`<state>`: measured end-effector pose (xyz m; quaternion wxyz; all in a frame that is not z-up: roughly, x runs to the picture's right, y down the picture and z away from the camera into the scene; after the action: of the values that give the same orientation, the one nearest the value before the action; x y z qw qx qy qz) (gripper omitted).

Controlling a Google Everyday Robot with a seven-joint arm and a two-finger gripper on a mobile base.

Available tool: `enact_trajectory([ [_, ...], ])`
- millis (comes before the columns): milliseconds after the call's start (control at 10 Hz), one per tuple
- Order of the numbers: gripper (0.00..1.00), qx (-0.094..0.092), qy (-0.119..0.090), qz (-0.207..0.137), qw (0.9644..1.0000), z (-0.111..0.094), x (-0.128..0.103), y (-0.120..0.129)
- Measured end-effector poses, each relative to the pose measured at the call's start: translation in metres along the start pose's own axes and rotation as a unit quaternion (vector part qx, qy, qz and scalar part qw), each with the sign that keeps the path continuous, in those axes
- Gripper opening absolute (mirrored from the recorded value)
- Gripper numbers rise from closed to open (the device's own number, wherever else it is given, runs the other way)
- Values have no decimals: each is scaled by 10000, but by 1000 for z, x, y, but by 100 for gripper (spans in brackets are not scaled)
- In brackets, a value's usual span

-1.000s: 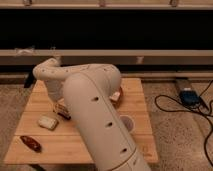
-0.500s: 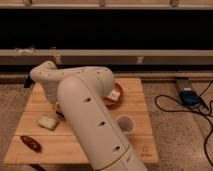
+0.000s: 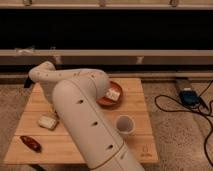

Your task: Place the eraser in the ceramic cup

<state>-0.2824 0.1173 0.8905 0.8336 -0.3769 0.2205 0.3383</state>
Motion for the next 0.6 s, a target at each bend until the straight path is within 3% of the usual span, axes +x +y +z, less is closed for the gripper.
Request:
enact_trajectory([
  [600, 65, 28, 75, 65, 9999, 7, -8, -6],
])
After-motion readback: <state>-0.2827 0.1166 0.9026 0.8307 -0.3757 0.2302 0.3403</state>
